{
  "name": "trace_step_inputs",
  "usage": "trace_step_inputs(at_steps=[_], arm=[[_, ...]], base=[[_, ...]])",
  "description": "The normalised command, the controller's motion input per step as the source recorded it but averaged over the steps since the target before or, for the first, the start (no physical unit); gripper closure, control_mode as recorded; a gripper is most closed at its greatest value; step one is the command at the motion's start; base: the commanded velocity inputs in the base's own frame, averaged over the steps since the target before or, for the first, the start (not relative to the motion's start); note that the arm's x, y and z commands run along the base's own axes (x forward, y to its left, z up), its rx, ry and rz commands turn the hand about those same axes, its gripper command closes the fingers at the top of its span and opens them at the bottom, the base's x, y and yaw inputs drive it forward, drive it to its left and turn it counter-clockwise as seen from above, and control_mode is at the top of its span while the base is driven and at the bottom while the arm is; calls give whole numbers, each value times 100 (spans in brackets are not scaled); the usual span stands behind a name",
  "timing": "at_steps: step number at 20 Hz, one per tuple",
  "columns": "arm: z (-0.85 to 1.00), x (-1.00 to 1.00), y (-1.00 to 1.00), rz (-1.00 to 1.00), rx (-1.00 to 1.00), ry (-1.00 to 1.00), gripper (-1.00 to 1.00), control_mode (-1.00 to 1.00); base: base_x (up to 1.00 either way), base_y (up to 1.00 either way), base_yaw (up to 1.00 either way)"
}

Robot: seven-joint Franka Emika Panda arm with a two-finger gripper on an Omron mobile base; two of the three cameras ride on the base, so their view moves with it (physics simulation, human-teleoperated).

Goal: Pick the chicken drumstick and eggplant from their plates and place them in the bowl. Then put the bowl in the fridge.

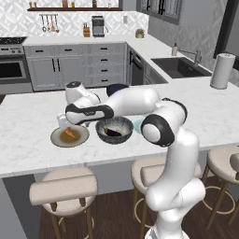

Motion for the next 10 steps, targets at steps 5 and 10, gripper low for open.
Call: trace_step_inputs(at_steps=[5,10], arm=[[-19,0,0,1,-1,0,-100,-100],[-29,0,0,8,0,-1,-100,-100]], base=[[0,0,0],[0,0,0]])
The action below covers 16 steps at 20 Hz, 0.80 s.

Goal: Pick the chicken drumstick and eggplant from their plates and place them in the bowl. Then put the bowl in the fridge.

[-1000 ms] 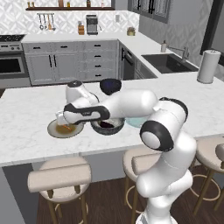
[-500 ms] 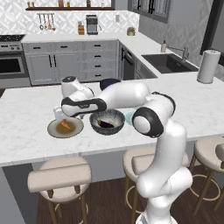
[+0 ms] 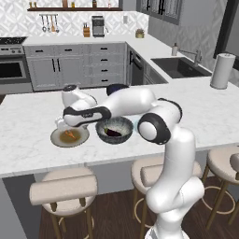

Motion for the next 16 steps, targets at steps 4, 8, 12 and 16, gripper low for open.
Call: trace_step_inputs(at_steps=[4,8,12,16], arm=[[-31,3,0,18,0,-8,-100,-100],[-15,36,0,19,0,-8,-100,-100],[0,62,3,11,0,0,-100,-100],[0,59,14,4,0,0,-100,-100]], base=[[0,0,0],[0,0,0],[0,0,0],[0,0,0]])
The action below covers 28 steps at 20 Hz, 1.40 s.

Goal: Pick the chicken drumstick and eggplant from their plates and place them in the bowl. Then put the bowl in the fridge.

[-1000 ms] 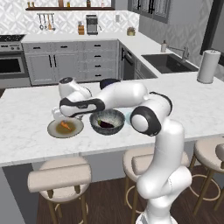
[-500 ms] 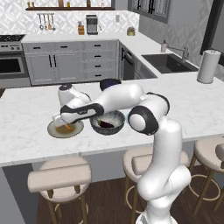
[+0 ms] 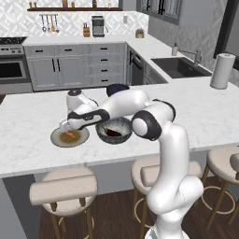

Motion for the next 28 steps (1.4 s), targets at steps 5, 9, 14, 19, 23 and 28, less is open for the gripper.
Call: trace_step_inputs(at_steps=[5,9,14,19,23,28], arm=[[-19,33,25,2,0,0,-100,-100],[-26,4,24,0,0,1,-100,-100],[-19,0,2,0,0,0,-100,-100],[-20,13,0,0,0,0,-100,-100],[-13,45,0,1,0,0,-100,-100],[-13,31,0,2,0,0,-100,-100]], base=[[0,0,0],[0,0,0],[0,0,0],[0,0,0],[0,0,0],[0,0,0]])
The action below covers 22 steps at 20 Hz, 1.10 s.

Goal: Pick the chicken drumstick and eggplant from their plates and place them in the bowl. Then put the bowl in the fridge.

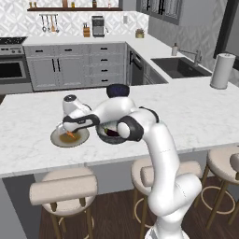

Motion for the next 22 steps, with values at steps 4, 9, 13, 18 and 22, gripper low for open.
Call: trace_step_inputs(at_steps=[4,9,13,18,22], arm=[[-4,10,2,1,0,0,-100,-100],[-20,12,1,1,0,0,-100,-100],[-29,13,3,1,0,0,-100,-100],[-15,4,5,2,0,0,-100,-100],[-17,0,3,2,0,0,100,-100]], base=[[0,0,0],[0,0,0],[0,0,0],[0,0,0],[0,0,0]])
